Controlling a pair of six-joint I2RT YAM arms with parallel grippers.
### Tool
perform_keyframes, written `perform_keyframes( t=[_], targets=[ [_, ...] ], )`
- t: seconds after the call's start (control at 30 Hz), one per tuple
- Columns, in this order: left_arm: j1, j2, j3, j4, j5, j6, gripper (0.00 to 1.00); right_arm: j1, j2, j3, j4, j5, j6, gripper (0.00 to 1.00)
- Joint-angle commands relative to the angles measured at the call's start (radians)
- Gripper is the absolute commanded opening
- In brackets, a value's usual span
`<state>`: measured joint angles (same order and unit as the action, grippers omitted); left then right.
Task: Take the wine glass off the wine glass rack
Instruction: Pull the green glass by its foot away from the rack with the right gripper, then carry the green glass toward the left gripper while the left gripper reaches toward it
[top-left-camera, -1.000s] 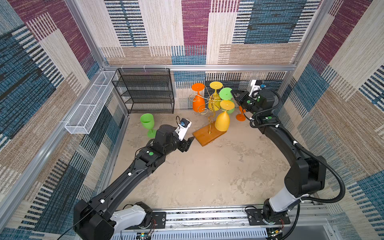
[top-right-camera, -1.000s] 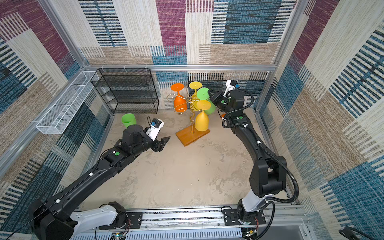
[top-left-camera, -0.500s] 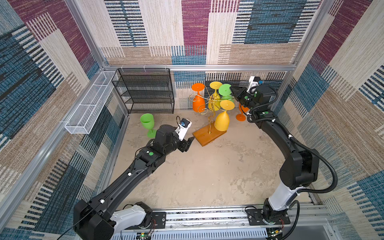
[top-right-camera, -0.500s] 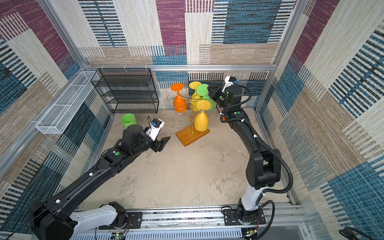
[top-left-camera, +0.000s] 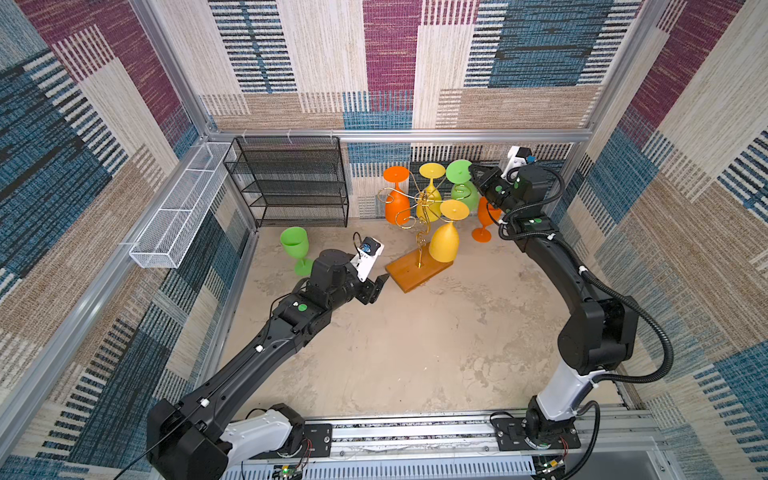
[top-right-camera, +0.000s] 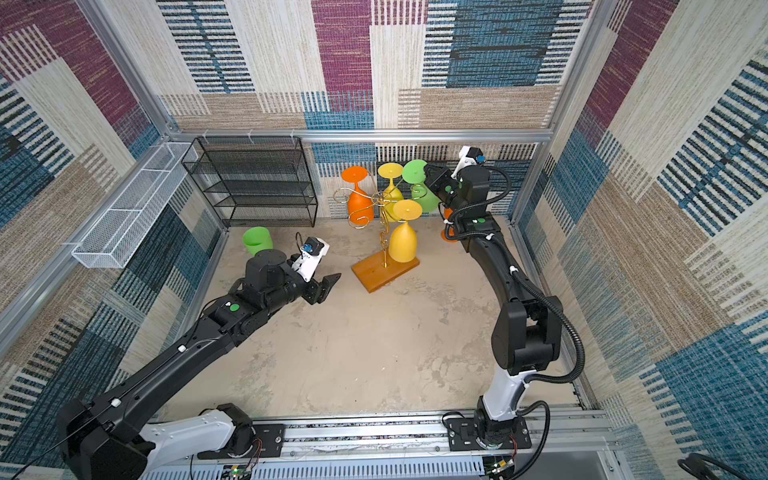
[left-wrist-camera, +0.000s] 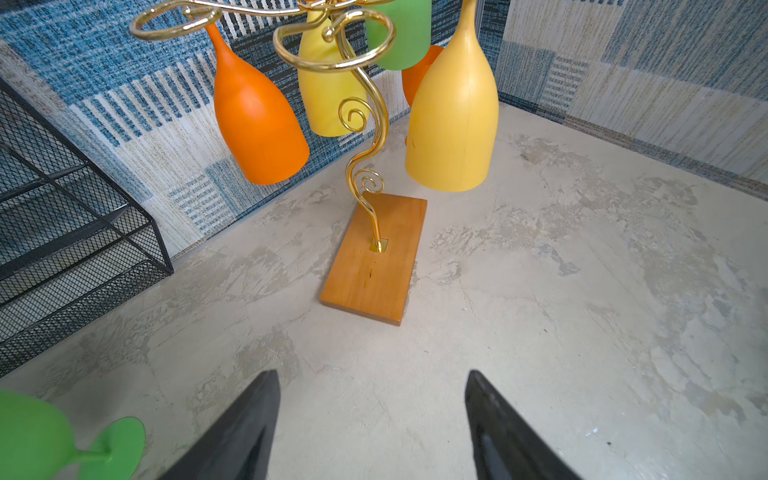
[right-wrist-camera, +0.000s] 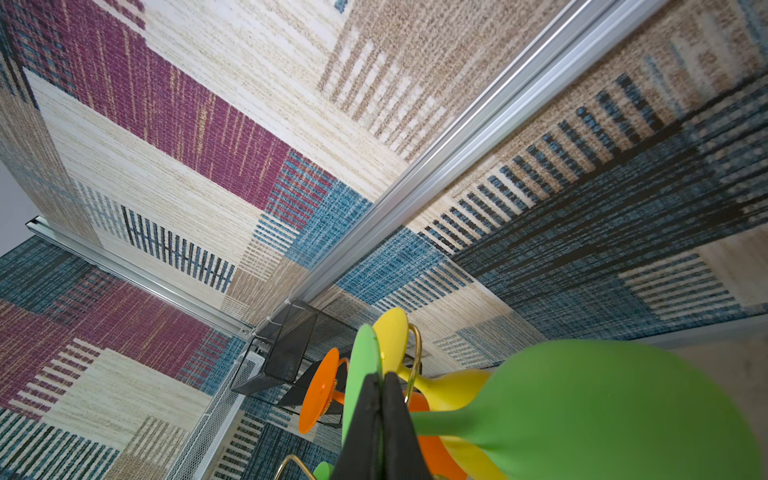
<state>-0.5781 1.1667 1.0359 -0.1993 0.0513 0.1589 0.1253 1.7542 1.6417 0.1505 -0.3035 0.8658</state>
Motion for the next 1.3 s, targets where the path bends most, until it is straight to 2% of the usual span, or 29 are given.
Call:
perform_keyframes(
  t=[0.0,0.23,0.43,0.73,0.83,0.9,1.03,1.17,1.27],
  targets=[
    [-0.002,0.003,0.007,0.003,-0.012,0.016,0.73,-0.021,-0.031,-0.022,0.016,0.015,-0.004,0.0],
    [-0.001,0.007,0.008,0.002,-0.013,0.019,0.73,-0.084,-0.105,-0.131,0.041,0.011,0.007,0.0],
    [-0.003,0.01,0.009,-0.002,-0.013,0.019,0.73,-0.109,-0.233,-0.257,0.021,0.032,-0.026,0.0],
    [-0.012,0.032,0.013,-0.007,-0.012,0.013,0.73,-0.107,-0.631,-0.646,-0.006,0.075,-0.044,0.0],
    [-0.018,0.037,0.015,-0.008,-0.018,0.016,0.74,-0.092,-0.763,-0.744,-0.063,0.071,-0.073,0.0],
    [-0.021,0.039,0.015,-0.01,-0.028,0.019,0.74,-0.048,-0.829,-0.792,-0.097,0.082,-0.099,0.0],
    [-0.023,0.049,0.038,-0.043,-0.053,0.004,0.73,0.119,-0.909,-0.905,-0.096,0.117,-0.112,0.0],
    [-0.024,0.056,0.086,-0.091,-0.077,-0.045,0.74,0.305,-0.899,-0.999,-0.019,0.14,-0.117,0.0],
    [-0.024,0.077,0.149,-0.151,-0.07,-0.096,0.75,0.431,-0.844,-1.014,0.043,0.149,-0.175,0.0]
  ],
)
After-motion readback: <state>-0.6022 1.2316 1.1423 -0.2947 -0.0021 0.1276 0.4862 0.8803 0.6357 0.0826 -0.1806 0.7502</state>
